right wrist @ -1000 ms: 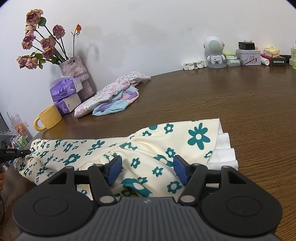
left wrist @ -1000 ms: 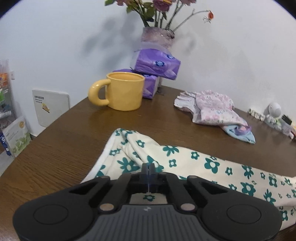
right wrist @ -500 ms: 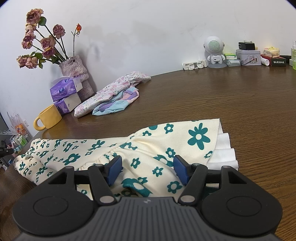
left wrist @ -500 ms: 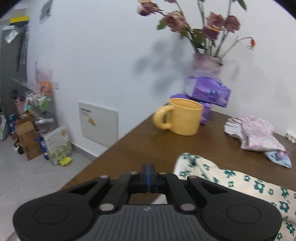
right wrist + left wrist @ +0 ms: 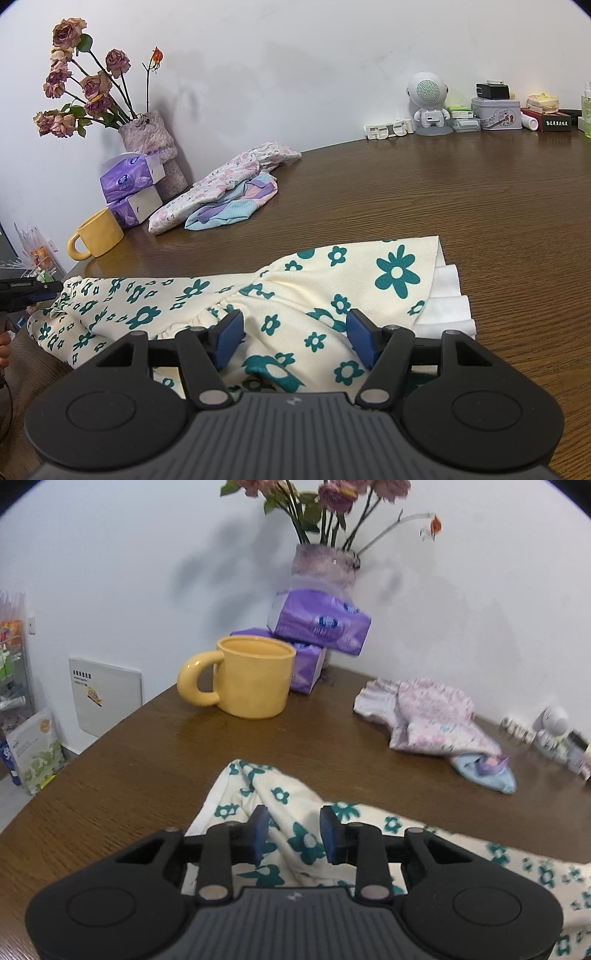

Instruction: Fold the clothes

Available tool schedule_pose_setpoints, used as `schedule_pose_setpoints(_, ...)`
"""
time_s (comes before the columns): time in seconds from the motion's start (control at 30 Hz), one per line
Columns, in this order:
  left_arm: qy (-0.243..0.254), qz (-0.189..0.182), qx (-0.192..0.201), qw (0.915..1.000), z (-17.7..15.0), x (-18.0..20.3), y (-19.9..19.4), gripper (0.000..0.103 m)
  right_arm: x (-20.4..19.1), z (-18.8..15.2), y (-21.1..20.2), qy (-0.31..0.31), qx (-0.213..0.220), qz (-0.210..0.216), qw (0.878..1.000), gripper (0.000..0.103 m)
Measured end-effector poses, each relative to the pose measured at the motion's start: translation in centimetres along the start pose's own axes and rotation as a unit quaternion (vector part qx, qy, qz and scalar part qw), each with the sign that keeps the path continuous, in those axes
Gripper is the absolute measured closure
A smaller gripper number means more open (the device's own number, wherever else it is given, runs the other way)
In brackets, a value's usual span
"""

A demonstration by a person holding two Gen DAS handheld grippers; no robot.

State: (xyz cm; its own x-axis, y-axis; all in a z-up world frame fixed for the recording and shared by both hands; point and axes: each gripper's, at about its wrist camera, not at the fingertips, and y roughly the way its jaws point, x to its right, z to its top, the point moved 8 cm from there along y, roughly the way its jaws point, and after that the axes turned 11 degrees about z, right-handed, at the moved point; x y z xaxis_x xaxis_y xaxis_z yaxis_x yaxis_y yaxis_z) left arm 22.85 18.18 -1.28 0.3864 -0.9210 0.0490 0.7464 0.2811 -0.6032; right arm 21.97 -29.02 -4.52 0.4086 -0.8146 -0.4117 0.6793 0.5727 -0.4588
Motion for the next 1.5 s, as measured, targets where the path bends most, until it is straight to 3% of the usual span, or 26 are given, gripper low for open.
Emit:
schedule_pose_setpoints(0.03, 0.005, 0.005, -0.003, 1.0, -0.1, 0.1, 0.3, 0.098, 0.0, 0.0, 0.0, 0.0, 0.0, 0.0, 1.0, 0.04)
schedule_pose_setpoints(0.07, 0.006, 0.002, -0.003, 1.0, -0.1, 0.2, 0.4, 0.102, 0.0, 0.0, 0.0, 0.0, 0.0, 0.0, 1.0, 0.04)
schedule_pose_setpoints(0.4, -0.058, -0.025, -0.002, 0.998, -0.2, -2.0, -0.4, 0.103, 0.0, 0.0, 0.0, 0.0, 0.0, 0.001, 1.0, 0.04)
schedule_pose_setpoints(0.7, -0.078, 0.041, 0.029, 0.9957, 0.7, -6.2, -2.0, 0.103, 0.0, 0.0, 0.1, 0.0, 0.0, 0.0, 1.0, 0.04)
schedule_pose_setpoints(0.8, -0.086, 0.044, 0.028, 0.995, 0.6, -7.1, -2.4, 0.103, 0.0, 0.0, 0.1, 0.0, 0.0, 0.0, 1.0, 0.04)
schedule_pose_setpoints(0.9, -0.081, -0.003, 0.011, 0.9966, 0.1, -5.6, -2.4, 0.102, 0.0, -0.1, 0.1, -0.002, -0.001, 0.0, 1.0, 0.039)
schedule_pose_setpoints(1.0, -0.082, -0.036, -0.012, 0.9959, -0.3, -3.6, -1.6, 0.093, 0.0, -0.1, 0.1, -0.002, 0.0, 0.0, 1.0, 0.039)
schedule_pose_setpoints(1.2, -0.067, -0.04, -0.031, 0.9965, -0.8, -1.9, -0.2, 0.092, 0.0, -0.1, 0.0, -0.001, 0.0, 0.0, 1.0, 0.039)
schedule_pose_setpoints(1.27, -0.06, -0.04, -0.039, 0.9966, -1.0, -1.6, 0.3, 0.099, 0.0, -0.1, 0.1, -0.001, 0.0, 0.0, 1.0, 0.039)
schedule_pose_setpoints(1.5, -0.081, -0.029, -0.02, 0.9961, -0.8, -2.7, -0.4, 0.103, 0.0, -0.2, 0.1, -0.001, 0.0, 0.001, 1.0, 0.039)
